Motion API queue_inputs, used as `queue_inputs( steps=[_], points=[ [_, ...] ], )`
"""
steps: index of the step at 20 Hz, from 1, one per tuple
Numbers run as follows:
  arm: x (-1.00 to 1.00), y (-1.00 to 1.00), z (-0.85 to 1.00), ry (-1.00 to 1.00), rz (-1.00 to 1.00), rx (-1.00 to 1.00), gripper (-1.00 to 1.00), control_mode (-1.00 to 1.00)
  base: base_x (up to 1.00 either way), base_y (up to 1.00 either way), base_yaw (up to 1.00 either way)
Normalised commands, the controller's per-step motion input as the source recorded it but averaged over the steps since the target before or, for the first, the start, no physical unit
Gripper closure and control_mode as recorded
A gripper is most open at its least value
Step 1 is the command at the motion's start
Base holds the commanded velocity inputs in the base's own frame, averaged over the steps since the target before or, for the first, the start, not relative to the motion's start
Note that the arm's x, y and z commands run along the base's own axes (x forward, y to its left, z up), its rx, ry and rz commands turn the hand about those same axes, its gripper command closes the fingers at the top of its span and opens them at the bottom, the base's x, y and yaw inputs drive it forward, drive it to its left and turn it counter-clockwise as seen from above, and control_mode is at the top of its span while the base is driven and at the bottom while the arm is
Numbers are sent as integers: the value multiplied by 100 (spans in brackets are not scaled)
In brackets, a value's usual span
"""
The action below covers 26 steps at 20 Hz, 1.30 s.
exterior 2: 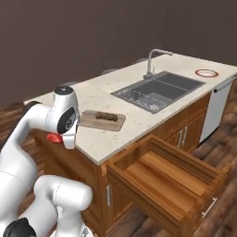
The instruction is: Pick up the knife from the drawer and place it on the cutting board. Then place the meat from the plate to the cutting board.
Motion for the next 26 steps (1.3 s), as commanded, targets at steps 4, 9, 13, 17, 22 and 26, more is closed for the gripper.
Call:
queue_inputs(
  steps=[4,9,13,17,22,26],
  points=[
    [0,0,0,0,0,0,100,100,65,27,-38],
    [0,0,0,0,0,0,100,100,74,47,-41],
    [0,0,0,0,0,0,100,100,72,45,-44],
    [0,0,0,0,0,0,100,100,63,12,-39],
    [0,0,0,0,0,0,100,100,46,4,-28],
    [0,0,0,0,0,0,100,100,57,42,-36]
  ],
)
